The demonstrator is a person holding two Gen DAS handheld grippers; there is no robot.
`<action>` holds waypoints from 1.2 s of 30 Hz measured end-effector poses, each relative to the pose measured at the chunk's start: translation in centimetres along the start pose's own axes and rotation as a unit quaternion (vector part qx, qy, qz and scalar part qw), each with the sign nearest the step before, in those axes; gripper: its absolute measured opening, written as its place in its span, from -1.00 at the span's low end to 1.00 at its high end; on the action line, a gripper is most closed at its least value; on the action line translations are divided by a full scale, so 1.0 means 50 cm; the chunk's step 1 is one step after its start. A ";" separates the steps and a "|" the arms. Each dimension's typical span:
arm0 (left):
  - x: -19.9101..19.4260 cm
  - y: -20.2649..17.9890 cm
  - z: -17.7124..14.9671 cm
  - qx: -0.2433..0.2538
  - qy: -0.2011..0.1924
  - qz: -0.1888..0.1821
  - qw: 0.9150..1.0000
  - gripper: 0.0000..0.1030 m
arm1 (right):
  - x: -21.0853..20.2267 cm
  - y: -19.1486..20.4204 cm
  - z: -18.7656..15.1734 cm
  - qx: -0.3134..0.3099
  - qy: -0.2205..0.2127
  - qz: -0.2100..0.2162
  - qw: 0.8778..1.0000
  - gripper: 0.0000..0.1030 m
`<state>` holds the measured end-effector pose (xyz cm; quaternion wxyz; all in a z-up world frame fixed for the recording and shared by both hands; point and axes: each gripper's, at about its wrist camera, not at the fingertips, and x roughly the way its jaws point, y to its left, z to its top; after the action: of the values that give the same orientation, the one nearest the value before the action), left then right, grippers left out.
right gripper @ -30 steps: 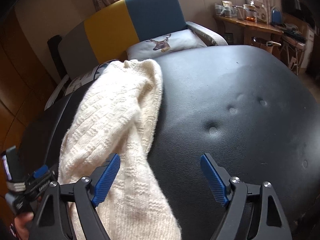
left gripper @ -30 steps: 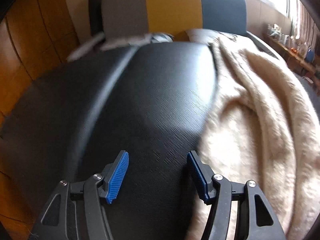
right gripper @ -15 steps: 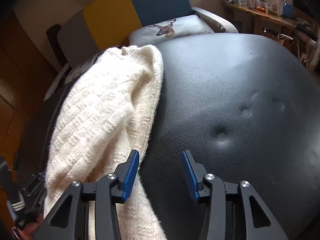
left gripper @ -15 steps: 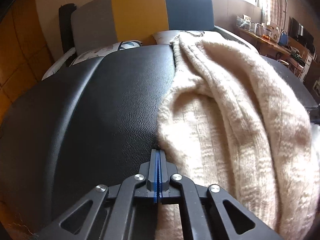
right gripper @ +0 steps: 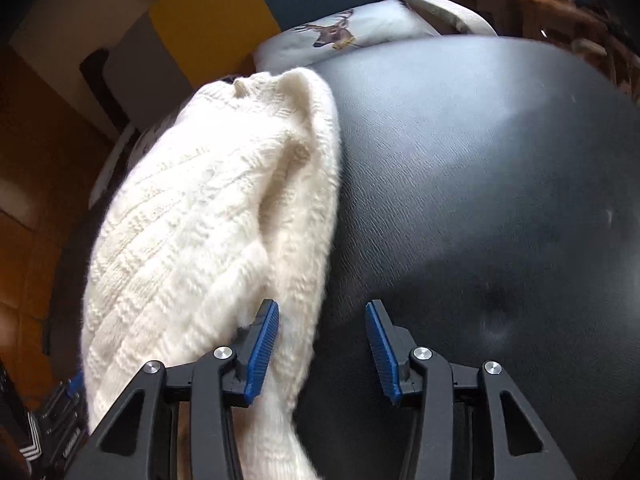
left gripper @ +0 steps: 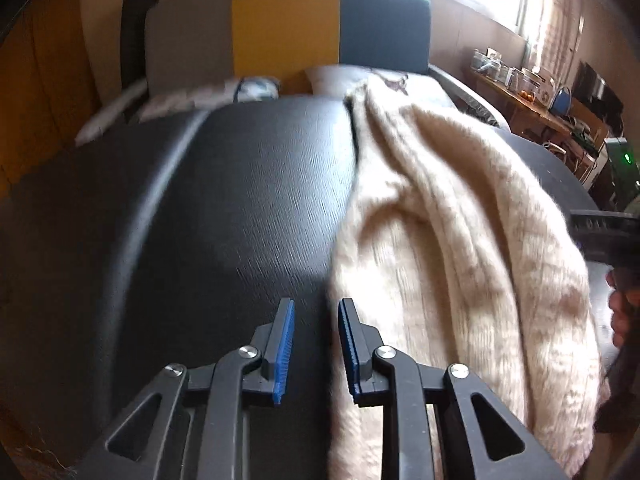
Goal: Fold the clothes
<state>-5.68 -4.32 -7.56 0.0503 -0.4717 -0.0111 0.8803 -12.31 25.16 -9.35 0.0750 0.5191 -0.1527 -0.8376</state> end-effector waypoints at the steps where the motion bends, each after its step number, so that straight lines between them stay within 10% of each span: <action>1: 0.009 -0.001 -0.011 -0.005 0.009 0.001 1.000 -0.55 | 0.004 0.006 0.002 -0.009 0.001 0.001 1.000 -0.26; 2: 0.013 -0.004 -0.017 -0.006 0.005 0.006 1.000 -0.55 | 0.008 0.013 0.004 -0.018 0.003 0.002 1.000 -0.78; 3: 0.010 -0.009 -0.023 -0.002 -0.007 0.014 1.000 -0.52 | 0.015 0.016 0.004 -0.022 0.009 0.009 1.000 -0.88; 14: 0.012 -0.063 -0.034 0.094 -0.039 0.087 0.991 -0.45 | -0.056 0.004 0.015 -0.047 -0.032 -0.009 0.998 -0.90; 27: 0.023 -0.064 -0.023 0.114 -0.031 0.077 0.990 -0.43 | -0.188 0.020 0.121 -0.137 -0.161 -0.183 0.960 -0.91; 36: 0.031 -0.069 -0.001 0.090 -0.017 0.052 0.994 -0.43 | -0.090 -0.115 0.139 -0.088 -0.084 -0.149 0.981 -0.81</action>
<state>-6.25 -0.75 -8.63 0.0464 -0.4499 0.0923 0.8871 -16.28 33.10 -4.60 -0.0183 0.4548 -0.0048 -0.8904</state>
